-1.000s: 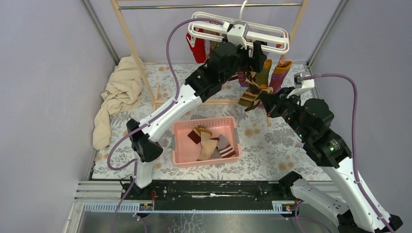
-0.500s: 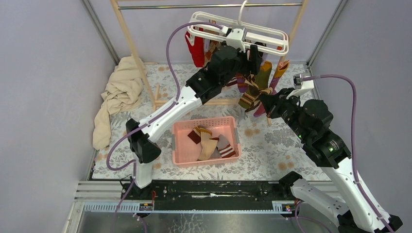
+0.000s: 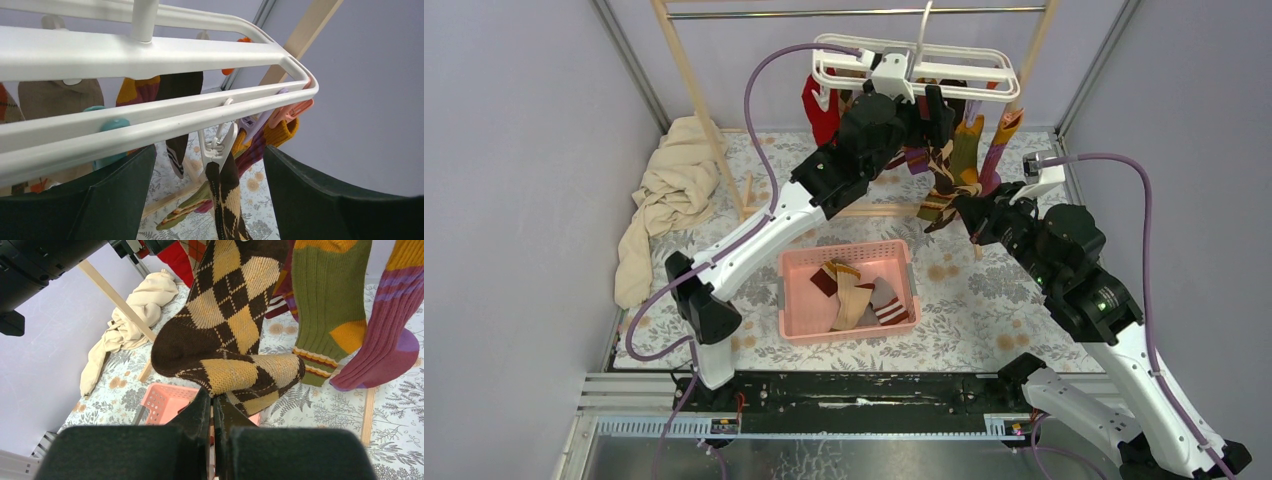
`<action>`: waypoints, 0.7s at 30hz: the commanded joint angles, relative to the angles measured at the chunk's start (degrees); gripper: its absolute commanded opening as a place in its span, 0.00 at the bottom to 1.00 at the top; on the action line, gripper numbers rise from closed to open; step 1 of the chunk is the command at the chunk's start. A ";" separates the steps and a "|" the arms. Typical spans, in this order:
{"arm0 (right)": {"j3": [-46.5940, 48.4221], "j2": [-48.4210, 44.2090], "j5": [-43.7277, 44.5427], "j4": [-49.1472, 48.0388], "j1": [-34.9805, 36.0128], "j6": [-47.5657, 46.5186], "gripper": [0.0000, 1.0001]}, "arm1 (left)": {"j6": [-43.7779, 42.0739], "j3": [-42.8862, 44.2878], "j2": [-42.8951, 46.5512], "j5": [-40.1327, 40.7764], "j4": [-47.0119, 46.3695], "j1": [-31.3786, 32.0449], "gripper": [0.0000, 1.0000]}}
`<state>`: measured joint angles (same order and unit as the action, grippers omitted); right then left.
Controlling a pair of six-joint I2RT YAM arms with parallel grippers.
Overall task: Remove the socks clipped to the hanger
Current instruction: Remove the sock from the hanger.
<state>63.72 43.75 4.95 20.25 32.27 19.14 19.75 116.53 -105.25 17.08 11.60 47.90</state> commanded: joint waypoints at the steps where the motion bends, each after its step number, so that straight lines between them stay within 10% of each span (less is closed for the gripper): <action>1: -0.13 -0.08 -1.02 -3.15 0.24 0.11 0.00 | -0.94 1.34 -0.65 1.48 -3.59 0.00 0.86; 21: -0.10 -0.25 -1.84 -2.59 0.18 -0.13 0.00 | -1.75 2.17 -2.62 4.67 -6.15 1.07 0.80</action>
<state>63.33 43.88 4.54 20.25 32.27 19.31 19.42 117.64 -108.07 18.65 10.74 48.42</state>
